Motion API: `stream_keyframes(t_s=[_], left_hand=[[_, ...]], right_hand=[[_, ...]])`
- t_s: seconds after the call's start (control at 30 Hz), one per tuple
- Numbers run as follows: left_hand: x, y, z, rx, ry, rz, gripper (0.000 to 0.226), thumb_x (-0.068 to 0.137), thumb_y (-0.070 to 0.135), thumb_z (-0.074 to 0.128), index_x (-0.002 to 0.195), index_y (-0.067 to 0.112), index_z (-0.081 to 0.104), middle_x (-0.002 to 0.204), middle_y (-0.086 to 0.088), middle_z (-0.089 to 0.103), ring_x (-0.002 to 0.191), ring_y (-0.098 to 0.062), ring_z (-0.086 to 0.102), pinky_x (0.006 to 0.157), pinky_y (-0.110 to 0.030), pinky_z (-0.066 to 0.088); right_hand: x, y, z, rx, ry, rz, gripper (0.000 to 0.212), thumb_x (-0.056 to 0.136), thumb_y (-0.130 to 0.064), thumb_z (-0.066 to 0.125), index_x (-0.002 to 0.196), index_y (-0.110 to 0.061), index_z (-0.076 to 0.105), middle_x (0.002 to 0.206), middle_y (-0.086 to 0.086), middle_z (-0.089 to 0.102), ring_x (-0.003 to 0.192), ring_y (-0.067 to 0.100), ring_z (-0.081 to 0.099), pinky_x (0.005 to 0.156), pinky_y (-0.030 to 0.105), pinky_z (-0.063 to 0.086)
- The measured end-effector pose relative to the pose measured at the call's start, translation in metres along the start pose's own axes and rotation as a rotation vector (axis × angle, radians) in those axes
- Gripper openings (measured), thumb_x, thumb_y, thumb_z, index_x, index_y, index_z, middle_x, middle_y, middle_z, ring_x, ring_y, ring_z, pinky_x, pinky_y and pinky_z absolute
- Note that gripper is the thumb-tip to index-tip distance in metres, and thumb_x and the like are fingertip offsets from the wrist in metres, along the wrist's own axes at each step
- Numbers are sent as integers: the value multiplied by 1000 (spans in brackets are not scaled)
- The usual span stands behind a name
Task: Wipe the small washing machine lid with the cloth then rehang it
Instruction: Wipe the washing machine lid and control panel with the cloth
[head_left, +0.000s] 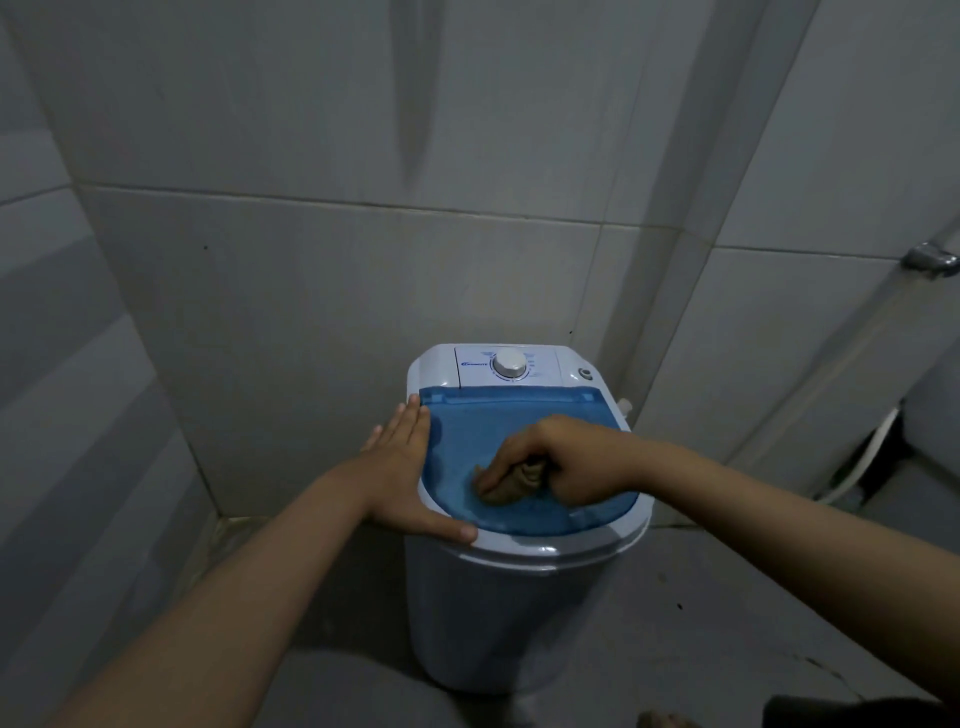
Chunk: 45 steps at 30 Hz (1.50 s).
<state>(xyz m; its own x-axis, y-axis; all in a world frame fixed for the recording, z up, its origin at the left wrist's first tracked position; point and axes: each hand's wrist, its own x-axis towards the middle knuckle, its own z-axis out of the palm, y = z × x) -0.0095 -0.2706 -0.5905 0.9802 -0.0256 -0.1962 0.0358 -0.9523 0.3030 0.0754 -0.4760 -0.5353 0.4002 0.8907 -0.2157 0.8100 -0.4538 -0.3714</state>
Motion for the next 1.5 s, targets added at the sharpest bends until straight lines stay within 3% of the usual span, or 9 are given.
stream_keyframes(t_s=[0.13, 0.3, 0.4, 0.53, 0.8, 1.0, 1.1, 1.3, 1.5], left_hand=[[4, 3, 3, 18, -25, 20, 152, 38, 95, 43, 143, 10, -26, 150, -8, -38, 140, -21, -28, 114, -41, -11], [6, 5, 5, 26, -16, 16, 155, 34, 96, 40, 142, 9, -29, 149, -8, -39, 139, -21, -31, 112, -39, -13], [9, 3, 8, 17, 6, 25, 156, 32, 97, 39, 142, 9, -29, 150, -7, -38, 140, -21, -30, 109, -37, -14], [10, 1, 9, 17, 10, 33, 156, 32, 98, 37, 142, 9, -29, 149, -7, -39, 139, -20, -31, 110, -37, -14], [9, 3, 8, 13, 3, 32, 160, 25, 100, 32, 142, 9, -29, 149, -6, -39, 139, -19, -31, 111, -37, -13], [9, 4, 7, 22, -8, 20, 161, 25, 100, 33, 142, 8, -28, 149, -8, -39, 140, -21, -30, 113, -39, -12], [10, 3, 7, 28, -9, 16, 161, 26, 100, 34, 142, 8, -28, 150, -8, -38, 140, -22, -29, 114, -41, -10], [8, 5, 6, 29, -21, 12, 162, 25, 101, 33, 142, 8, -28, 150, -9, -38, 140, -24, -29, 114, -42, -10], [9, 5, 5, 27, -29, 9, 159, 29, 99, 37, 142, 9, -29, 149, -8, -39, 140, -23, -30, 115, -43, -10]], right_hand=[[11, 9, -22, 100, 244, 93, 64, 70, 15, 52, 117, -26, 64, 116, -2, 64, 108, 14, 55, 92, 28, 47], [54, 35, -29, 33, 488, 184, 62, 69, 12, 51, 118, -23, 63, 124, 6, 64, 113, 27, 58, 95, 37, 50], [69, 44, -20, -124, 398, 173, 55, 65, 8, 48, 108, -23, 64, 112, 4, 65, 100, 31, 58, 83, 45, 53], [72, 62, -6, -201, 360, 122, 67, 63, 5, 45, 118, -32, 58, 121, 2, 60, 102, 32, 56, 75, 48, 54], [33, 57, -1, -187, 344, 64, 67, 67, 9, 52, 123, -29, 59, 138, -4, 54, 119, 24, 54, 90, 44, 51], [-14, 45, 12, -107, 257, 79, 61, 76, 7, 56, 126, -28, 57, 131, -4, 56, 120, 17, 52, 100, 27, 43], [-31, 43, -2, 113, 154, 149, 62, 72, 11, 54, 116, -31, 64, 116, -9, 61, 114, 14, 55, 100, 30, 47], [-7, 70, -29, 30, 518, 327, 61, 71, 15, 50, 120, -19, 63, 123, 8, 65, 115, 25, 57, 92, 26, 43], [10, 83, -5, -165, 394, 359, 58, 71, 9, 50, 123, -15, 56, 127, 9, 57, 116, 32, 53, 88, 42, 50]])
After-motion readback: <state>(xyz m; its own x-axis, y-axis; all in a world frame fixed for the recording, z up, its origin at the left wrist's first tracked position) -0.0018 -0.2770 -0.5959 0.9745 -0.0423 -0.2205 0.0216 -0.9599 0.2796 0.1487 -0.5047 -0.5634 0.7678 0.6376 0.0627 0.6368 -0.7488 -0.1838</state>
